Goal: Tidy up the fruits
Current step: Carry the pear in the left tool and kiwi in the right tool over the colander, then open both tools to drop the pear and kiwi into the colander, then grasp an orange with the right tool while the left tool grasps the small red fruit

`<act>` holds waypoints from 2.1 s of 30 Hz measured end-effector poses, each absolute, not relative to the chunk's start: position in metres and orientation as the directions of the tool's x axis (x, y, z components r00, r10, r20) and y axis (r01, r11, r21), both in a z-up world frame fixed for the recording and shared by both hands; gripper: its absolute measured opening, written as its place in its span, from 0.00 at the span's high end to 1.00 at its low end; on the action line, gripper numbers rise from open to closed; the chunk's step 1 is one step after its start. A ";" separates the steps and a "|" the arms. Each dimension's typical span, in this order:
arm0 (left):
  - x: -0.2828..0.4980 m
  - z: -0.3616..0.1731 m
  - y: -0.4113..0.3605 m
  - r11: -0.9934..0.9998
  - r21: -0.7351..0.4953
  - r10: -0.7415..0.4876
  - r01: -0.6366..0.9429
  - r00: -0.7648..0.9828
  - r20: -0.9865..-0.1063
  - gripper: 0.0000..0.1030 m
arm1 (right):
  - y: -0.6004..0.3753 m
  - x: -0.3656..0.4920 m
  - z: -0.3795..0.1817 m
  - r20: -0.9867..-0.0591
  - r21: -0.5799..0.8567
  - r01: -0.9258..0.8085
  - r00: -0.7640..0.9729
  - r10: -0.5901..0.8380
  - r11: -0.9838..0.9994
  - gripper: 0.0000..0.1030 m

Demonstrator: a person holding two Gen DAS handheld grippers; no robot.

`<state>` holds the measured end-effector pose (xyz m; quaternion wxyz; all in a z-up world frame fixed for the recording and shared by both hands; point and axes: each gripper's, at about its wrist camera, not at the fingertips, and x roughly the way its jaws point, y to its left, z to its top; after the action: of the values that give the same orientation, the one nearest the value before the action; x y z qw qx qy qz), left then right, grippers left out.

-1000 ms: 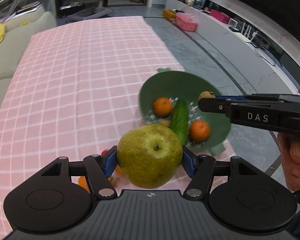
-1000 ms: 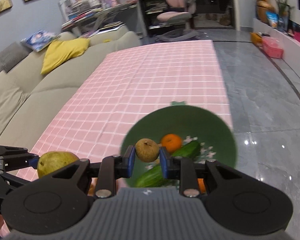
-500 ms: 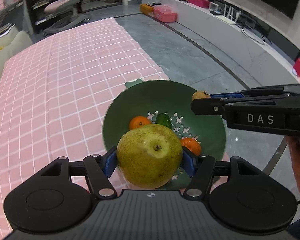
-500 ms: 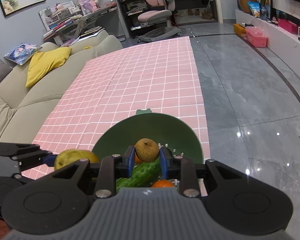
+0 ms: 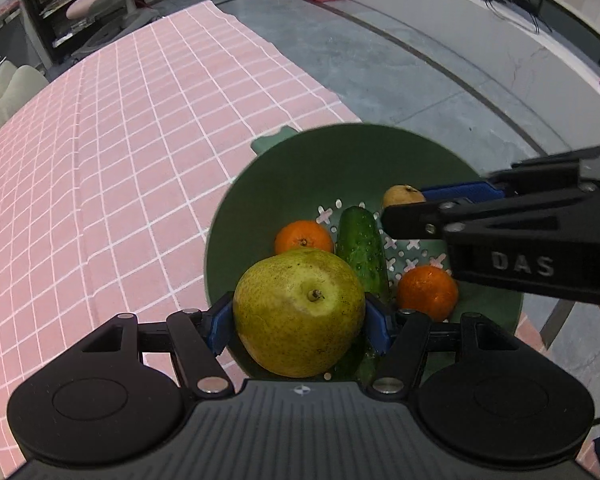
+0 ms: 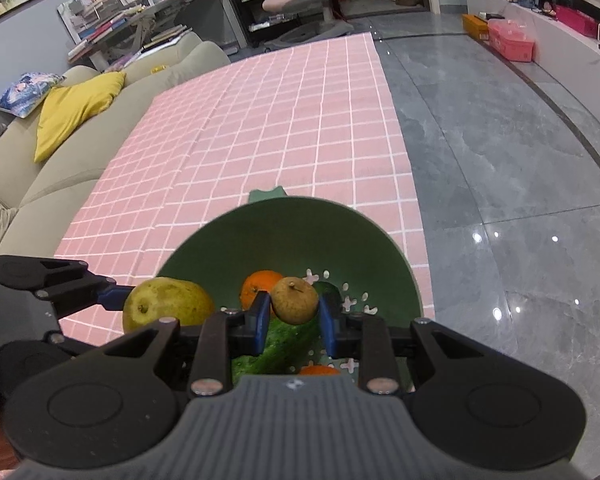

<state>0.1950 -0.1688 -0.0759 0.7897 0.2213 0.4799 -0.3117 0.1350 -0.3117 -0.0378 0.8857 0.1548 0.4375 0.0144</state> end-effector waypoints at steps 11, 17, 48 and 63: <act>0.210 -0.080 -0.169 0.707 -0.028 -0.313 0.707 0.277 -0.908 0.26 | -0.310 0.154 -0.065 -0.806 0.287 0.126 0.567 0.169 0.950 0.78; 0.209 -0.079 -0.173 0.719 0.041 -0.264 0.694 0.327 -0.907 0.23 | -0.310 0.153 -0.066 -0.810 0.282 0.134 0.564 0.161 0.950 0.77; 0.165 0.006 -0.101 0.828 0.075 -0.285 0.556 0.532 -0.797 0.23 | -0.321 0.123 -0.001 -0.714 0.302 0.122 0.686 0.140 0.945 0.69; 0.097 -0.008 0.028 0.944 -0.044 -0.225 0.327 0.542 -0.809 0.23 | -0.253 0.082 0.018 -0.683 0.238 -0.073 0.697 0.220 0.969 0.69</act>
<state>0.0967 0.0280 -0.0078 0.8763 0.0559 0.4518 -0.1575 0.0823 -0.2533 0.0179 0.9161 0.0964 0.3809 0.0799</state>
